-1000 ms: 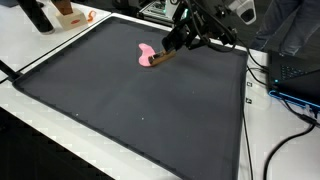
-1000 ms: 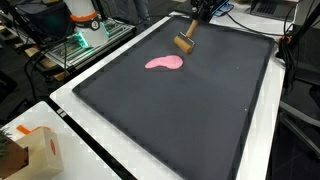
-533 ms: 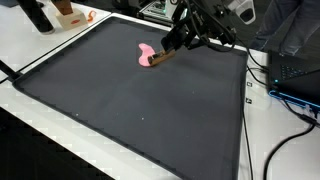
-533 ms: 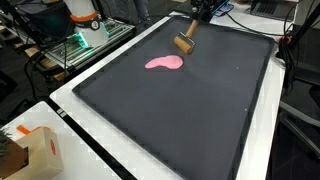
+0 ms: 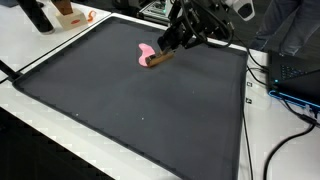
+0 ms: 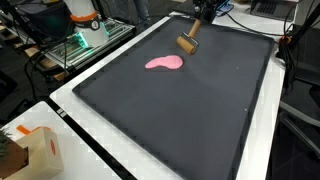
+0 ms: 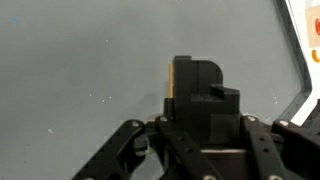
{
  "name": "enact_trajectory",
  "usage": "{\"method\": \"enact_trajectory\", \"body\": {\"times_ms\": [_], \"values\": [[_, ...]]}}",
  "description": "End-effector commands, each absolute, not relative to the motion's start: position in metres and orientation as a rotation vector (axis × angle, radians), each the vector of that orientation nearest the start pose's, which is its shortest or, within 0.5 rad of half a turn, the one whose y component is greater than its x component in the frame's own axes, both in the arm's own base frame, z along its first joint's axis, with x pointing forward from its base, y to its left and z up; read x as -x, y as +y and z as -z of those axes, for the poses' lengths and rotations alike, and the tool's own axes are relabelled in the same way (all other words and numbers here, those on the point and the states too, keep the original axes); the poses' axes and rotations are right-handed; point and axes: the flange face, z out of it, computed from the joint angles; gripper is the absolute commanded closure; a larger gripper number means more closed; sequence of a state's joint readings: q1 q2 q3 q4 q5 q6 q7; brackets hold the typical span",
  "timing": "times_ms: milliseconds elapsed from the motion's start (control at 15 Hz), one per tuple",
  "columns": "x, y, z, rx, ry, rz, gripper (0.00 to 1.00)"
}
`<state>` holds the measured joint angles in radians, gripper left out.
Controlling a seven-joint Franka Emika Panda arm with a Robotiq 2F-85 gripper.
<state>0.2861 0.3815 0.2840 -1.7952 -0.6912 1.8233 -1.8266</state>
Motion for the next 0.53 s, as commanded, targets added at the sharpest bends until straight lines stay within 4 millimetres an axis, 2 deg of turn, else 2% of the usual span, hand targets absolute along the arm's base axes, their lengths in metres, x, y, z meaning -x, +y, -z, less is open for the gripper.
{"method": "enact_trajectory", "body": {"times_ms": [0,467], "values": [[-0.555,0.266,-0.35,-0.668,2.722,0.73,0.76],[-0.565,0.238,-0.38,-0.825,2.718,0.535,0.76]]}}
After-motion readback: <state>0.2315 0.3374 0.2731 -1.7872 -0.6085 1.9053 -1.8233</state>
